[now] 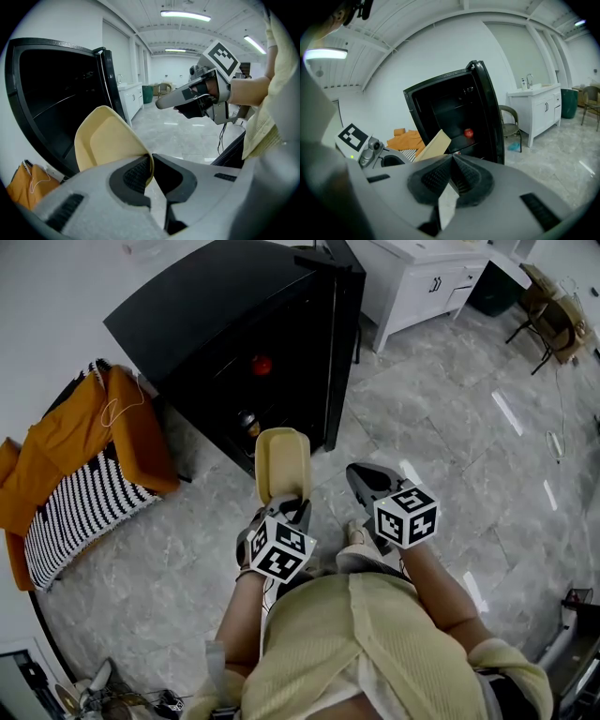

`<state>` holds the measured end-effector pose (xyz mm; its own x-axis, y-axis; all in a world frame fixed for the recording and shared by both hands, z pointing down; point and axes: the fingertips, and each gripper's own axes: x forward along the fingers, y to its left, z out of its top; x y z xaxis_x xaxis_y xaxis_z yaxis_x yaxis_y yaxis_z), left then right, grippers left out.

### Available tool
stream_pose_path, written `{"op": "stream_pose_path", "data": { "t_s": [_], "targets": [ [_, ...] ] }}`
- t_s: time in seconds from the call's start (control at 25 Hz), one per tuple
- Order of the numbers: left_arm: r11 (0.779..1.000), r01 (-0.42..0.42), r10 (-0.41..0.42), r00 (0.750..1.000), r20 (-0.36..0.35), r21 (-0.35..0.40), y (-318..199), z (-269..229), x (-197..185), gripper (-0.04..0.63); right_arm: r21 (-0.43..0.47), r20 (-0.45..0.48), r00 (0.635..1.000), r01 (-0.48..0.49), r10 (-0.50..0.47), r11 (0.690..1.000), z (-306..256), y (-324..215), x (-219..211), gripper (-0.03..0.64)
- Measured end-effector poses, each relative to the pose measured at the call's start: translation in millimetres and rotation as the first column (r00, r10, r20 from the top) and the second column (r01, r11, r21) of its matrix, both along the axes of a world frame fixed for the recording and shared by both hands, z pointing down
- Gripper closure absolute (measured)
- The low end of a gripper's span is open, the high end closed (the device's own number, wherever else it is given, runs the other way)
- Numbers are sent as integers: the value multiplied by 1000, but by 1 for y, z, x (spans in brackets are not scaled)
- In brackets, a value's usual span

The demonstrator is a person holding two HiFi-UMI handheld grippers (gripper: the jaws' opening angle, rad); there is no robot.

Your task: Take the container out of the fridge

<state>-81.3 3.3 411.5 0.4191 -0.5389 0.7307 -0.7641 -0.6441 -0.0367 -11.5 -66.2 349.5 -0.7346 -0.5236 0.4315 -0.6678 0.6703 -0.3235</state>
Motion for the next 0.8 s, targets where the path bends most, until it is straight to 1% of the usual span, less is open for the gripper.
{"op": "stream_pose_path", "data": {
  "t_s": [0.2,0.4,0.8],
  "targets": [
    [1000,-3,3,1000,2,-6,2,2,-1,563,4,4,1000,-9,9,1000,-1,-1,0,589],
    [1000,-12,12,1000,2,-15,3,5,2,563,4,6,999,-42,42,999,-1,-3,5,589],
    [999,-13,13,1000,1,-36,5,11,3,561,-4,12,999,-47,47,999,1,-6,8,589]
  ]
}}
